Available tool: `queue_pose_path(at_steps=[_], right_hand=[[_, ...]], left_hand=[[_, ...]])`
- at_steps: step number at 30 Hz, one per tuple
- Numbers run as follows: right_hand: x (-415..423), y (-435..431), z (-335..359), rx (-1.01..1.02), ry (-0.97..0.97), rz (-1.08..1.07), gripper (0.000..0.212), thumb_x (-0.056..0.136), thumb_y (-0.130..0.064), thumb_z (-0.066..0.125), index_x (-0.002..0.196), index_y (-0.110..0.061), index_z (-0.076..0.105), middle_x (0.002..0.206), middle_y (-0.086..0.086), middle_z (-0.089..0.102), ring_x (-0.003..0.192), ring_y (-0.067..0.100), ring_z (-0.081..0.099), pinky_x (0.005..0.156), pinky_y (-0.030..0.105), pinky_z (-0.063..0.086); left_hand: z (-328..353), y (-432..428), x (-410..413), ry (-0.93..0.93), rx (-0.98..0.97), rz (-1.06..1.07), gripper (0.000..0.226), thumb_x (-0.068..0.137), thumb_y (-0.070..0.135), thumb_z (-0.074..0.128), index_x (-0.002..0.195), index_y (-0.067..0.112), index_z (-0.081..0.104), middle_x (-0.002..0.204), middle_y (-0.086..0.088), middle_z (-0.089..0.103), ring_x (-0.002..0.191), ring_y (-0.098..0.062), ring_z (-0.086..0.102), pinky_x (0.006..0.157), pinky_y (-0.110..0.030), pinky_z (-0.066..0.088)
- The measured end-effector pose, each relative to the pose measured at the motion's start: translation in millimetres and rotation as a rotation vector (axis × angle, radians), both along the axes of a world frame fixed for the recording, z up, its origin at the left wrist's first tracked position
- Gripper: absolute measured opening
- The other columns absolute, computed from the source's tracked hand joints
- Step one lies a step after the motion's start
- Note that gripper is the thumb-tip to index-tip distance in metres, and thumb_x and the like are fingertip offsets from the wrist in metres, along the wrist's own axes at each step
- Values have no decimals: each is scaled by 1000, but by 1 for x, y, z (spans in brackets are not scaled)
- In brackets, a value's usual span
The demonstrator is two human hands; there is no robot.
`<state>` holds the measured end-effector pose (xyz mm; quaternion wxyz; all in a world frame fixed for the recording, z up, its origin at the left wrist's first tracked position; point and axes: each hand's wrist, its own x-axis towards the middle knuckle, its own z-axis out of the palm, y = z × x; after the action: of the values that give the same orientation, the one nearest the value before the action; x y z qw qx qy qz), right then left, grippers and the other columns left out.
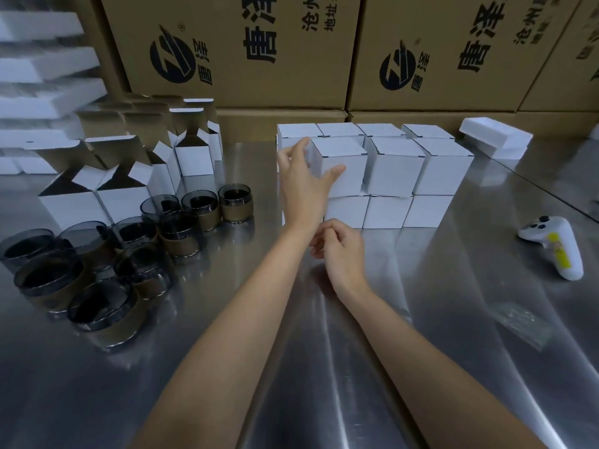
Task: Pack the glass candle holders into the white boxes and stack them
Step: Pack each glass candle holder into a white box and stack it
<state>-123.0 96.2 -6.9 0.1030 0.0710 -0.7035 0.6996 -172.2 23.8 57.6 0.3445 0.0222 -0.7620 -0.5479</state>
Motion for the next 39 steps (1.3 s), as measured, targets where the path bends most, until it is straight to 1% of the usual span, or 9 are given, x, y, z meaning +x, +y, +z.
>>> queue_pose_path(at_steps=[10, 16, 20, 25, 28, 31, 33, 36, 39], right_hand=[[0, -2, 2, 36, 39, 4, 33, 88, 6, 41, 61, -6, 54, 48, -5, 52, 47, 7, 47, 50, 24, 41], [-1, -2, 0, 42, 34, 17, 32, 87, 6, 41, 59, -6, 50, 47, -6, 48, 46, 6, 43, 48, 21, 37], [-2, -2, -2, 65, 26, 20, 34, 87, 5, 41, 58, -9, 49, 46, -7, 47, 46, 7, 42, 50, 25, 37], [-3, -2, -3, 123, 53, 18, 40, 87, 6, 43, 54, -16, 47, 42, -11, 47, 42, 2, 41, 47, 18, 35], [0, -2, 1, 218, 80, 6, 44, 86, 6, 42, 52, -22, 48, 44, -14, 51, 44, -1, 44, 48, 15, 35], [3, -2, 4, 329, 80, -37, 38, 85, 4, 41, 58, -18, 58, 54, -10, 58, 55, 9, 54, 56, 30, 46], [6, -3, 3, 512, 134, -79, 27, 85, -2, 43, 69, -11, 63, 65, 0, 64, 65, 23, 60, 61, 37, 48], [13, -10, 4, 893, 341, -175, 18, 84, -11, 47, 75, -12, 63, 76, 4, 68, 71, 31, 61, 57, 33, 38], [18, -21, 7, 985, 466, -133, 19, 82, -13, 45, 74, -10, 62, 76, 7, 67, 69, 34, 60, 56, 30, 30]], left_hand=[[-8, 7, 2, 39, -129, -104, 53, 90, 2, 59, 140, 13, 46, 132, -2, 49, 112, -12, 54, 93, -37, 51], [-11, 3, 7, -4, -423, -73, 61, 91, -7, 47, 143, 25, 43, 140, 3, 38, 83, -6, 50, 74, -32, 49], [-10, 2, 6, -15, -452, -79, 60, 91, -9, 44, 142, 22, 44, 142, 1, 36, 91, -7, 50, 78, -34, 50], [-7, 2, 6, -48, -529, -12, 59, 89, -8, 46, 140, 24, 46, 142, 1, 37, 81, -6, 48, 65, -32, 42], [2, -3, 10, -118, -580, -28, 61, 92, -4, 43, 143, 28, 42, 143, 3, 36, 103, -11, 50, 74, -38, 46], [11, -16, 19, -191, -642, -87, 62, 96, 3, 44, 151, 29, 29, 147, 2, 37, 128, -18, 41, 87, -41, 46], [15, -32, 28, -243, -642, -92, 60, 97, 9, 47, 151, 27, 29, 146, -1, 41, 129, -22, 43, 94, -43, 46], [23, -67, 45, -239, -519, 24, 41, 98, 13, 49, 138, 19, 52, 134, -2, 58, 121, -21, 54, 96, -39, 47], [29, -109, 57, -251, -428, 239, 32, 98, 15, 47, 126, 18, 62, 126, -1, 63, 115, -20, 57, 88, -31, 45]])
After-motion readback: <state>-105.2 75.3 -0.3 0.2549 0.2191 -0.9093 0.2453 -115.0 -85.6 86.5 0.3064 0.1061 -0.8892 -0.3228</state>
